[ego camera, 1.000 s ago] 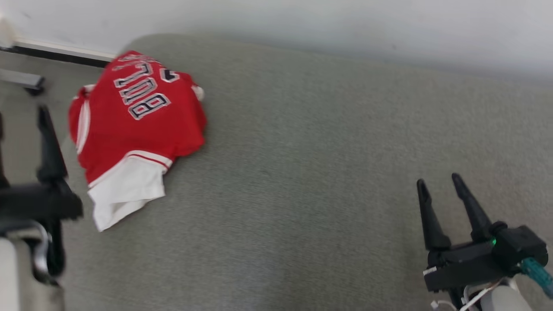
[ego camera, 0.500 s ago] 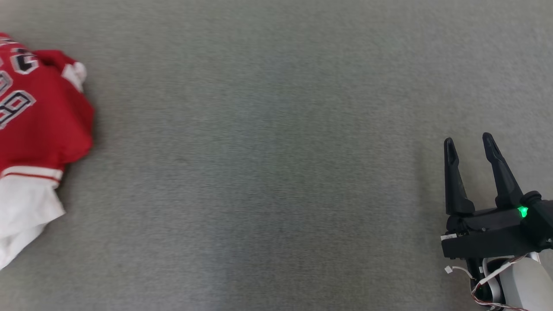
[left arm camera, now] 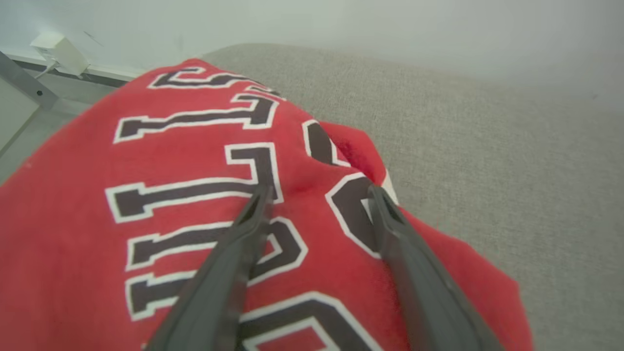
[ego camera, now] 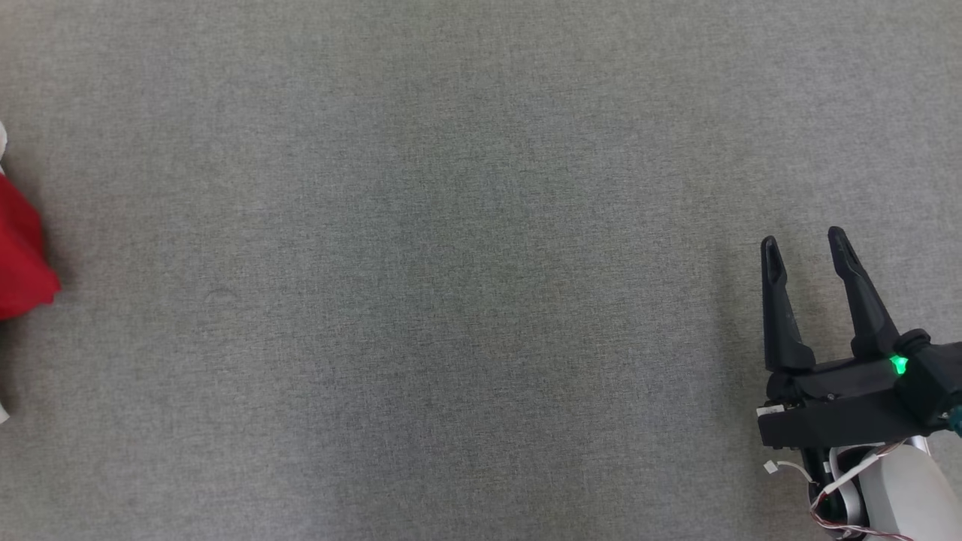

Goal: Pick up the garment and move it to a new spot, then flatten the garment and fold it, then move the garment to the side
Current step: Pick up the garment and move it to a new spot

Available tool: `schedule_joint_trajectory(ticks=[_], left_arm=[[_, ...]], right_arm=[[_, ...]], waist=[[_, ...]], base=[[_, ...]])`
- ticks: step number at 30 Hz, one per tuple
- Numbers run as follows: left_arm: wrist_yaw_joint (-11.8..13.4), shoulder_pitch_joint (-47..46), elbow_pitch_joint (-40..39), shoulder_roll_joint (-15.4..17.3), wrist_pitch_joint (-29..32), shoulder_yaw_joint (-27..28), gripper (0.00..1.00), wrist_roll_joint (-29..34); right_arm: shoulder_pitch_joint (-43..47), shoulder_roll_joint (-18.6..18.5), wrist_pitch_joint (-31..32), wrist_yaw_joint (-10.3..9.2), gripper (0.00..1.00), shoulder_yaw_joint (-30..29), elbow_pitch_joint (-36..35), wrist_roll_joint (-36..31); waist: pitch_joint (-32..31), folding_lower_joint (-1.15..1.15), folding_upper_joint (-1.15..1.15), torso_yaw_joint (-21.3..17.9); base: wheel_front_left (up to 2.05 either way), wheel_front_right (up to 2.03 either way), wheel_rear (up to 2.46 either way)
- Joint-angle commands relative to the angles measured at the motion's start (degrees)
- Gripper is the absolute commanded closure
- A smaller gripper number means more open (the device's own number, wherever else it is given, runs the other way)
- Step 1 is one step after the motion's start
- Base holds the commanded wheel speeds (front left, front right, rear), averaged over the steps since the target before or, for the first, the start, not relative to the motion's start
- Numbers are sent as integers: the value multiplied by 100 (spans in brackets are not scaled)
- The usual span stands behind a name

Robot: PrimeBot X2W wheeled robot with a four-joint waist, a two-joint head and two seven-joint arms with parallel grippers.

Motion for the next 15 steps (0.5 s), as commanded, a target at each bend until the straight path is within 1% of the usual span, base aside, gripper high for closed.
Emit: schedule_joint_trajectory(ticks=[1,3,4,5,6,10,15], left_arm=[[54,-6,255,59,238,-33,0,-40],[60,5,348,62,305,-49,0,-53],[74,25,413,87,307,-74,45,-8],[80,40,470,93,270,-92,86,9],[72,55,525,93,227,-110,100,22],[41,52,577,116,-221,-231,100,138],[-40,-194,480,154,-841,-420,100,230]], right_arm=[[-77,5,-3,-13,0,42,21,-21],[-79,-6,-3,-13,0,57,29,-18],[-81,-18,-3,-13,0,71,37,-9],[-76,-24,-3,-13,0,78,46,-6],[-66,-30,-3,-13,0,84,53,-5],[38,-15,-3,-13,0,54,97,-45],[141,6,-3,-12,0,133,170,-6]], waist=[[-22,-1,-1,-32],[-33,-1,-1,-44],[-45,-1,-1,-59],[-61,-1,-1,-66],[-79,-1,-1,-69],[-219,-1,-1,-12],[-552,-1,-1,146]], base=[[0,0,0],[0,0,0],[0,0,0],[0,0,0],[0,0,0],[0,0,0],[0,0,0]])
